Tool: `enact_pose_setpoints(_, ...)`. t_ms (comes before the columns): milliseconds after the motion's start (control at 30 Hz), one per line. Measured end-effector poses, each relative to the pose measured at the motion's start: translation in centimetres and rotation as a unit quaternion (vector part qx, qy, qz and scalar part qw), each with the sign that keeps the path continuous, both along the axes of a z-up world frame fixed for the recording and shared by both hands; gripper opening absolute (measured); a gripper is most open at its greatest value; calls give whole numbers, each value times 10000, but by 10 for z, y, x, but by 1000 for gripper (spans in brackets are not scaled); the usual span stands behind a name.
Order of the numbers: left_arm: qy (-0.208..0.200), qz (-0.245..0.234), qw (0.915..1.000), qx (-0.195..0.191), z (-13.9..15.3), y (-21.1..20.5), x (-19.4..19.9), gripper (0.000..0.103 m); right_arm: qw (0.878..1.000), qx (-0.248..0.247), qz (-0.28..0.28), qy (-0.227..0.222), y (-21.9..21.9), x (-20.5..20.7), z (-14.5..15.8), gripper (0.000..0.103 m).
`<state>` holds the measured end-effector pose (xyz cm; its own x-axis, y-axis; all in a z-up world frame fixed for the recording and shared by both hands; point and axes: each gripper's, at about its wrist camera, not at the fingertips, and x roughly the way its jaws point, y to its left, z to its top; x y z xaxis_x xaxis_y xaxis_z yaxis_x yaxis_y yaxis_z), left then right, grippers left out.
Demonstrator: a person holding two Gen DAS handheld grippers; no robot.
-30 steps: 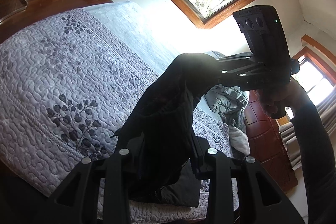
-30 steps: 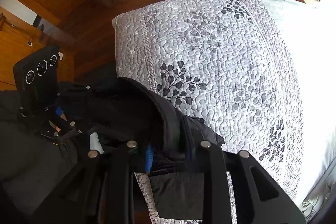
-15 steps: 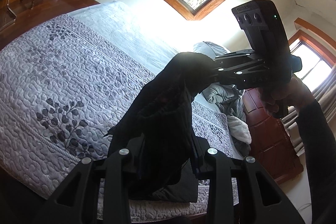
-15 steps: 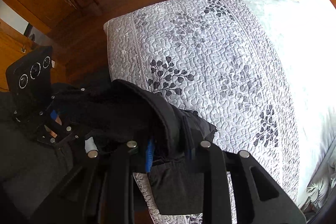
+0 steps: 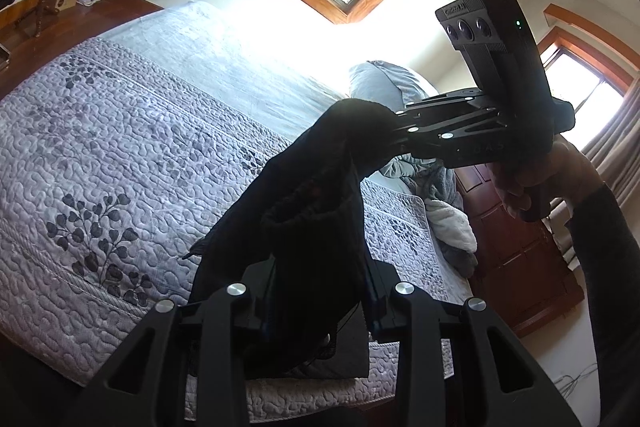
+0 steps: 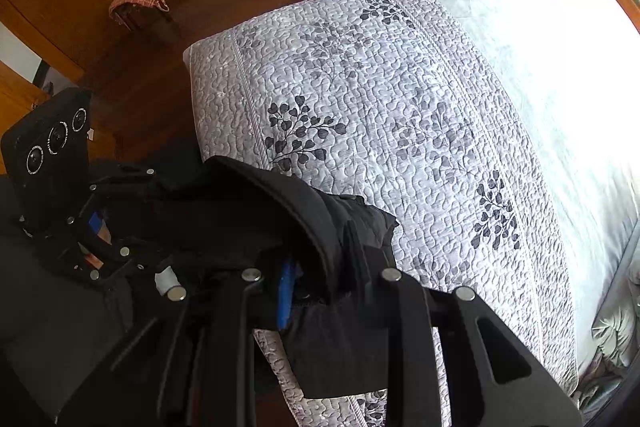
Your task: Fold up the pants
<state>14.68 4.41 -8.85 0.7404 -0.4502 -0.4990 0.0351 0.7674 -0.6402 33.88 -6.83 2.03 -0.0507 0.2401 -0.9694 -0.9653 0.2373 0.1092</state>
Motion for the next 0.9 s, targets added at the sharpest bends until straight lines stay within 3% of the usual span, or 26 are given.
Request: enact_pose_setpoints(900,1,-850,9958,353,-2,-95,9,34,9975,-58,-685,-138,-117,-1,-15,21)
